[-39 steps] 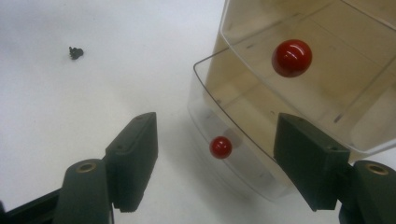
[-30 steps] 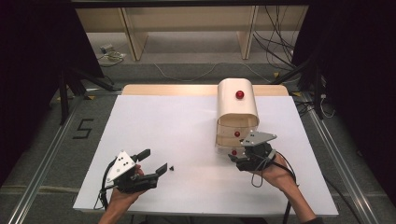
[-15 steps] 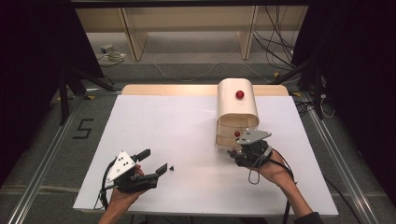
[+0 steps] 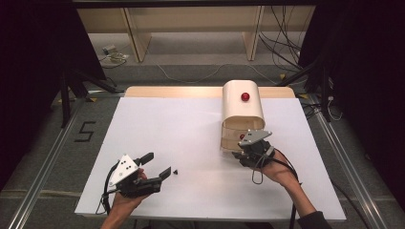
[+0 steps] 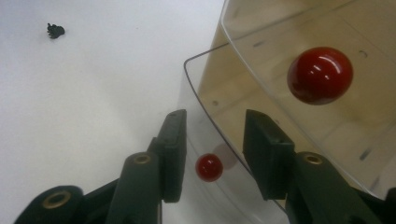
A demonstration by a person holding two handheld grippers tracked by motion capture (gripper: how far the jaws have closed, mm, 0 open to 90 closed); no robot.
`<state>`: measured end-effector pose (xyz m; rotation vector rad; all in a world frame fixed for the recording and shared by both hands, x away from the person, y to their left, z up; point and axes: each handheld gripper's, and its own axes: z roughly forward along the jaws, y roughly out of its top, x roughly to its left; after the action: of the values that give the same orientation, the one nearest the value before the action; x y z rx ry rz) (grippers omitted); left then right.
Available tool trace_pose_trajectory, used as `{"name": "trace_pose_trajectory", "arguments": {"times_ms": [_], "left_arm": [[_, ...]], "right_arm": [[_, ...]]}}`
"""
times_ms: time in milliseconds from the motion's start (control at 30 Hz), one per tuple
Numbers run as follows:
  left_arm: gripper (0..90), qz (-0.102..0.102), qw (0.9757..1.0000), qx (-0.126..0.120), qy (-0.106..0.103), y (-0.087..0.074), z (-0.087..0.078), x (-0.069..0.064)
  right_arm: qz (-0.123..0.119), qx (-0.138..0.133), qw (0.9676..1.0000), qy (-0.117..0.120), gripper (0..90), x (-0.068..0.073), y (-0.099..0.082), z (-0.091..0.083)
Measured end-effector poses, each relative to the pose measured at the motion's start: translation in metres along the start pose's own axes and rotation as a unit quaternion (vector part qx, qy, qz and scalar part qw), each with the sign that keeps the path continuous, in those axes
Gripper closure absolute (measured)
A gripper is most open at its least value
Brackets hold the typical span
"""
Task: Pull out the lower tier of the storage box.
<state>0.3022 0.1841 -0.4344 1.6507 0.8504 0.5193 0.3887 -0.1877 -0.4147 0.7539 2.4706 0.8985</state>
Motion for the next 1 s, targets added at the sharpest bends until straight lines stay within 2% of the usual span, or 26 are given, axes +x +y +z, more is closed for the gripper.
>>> {"name": "trace_pose_trajectory", "arguments": {"times_ms": [500,1000], "left_arm": [[18.9,0.0,1.0,0.001,0.0,0.0,0.0,0.0],[19.0,0.001,1.0,0.0,0.001,0.0,-0.001,0.0]], "right_arm": [[-0.017,0.022,0.9996,0.006,68.9,-0.003,0.003,0.013],[-0.026,0.019,0.9995,0.006,72.1,-0.002,0.002,0.012]]}}
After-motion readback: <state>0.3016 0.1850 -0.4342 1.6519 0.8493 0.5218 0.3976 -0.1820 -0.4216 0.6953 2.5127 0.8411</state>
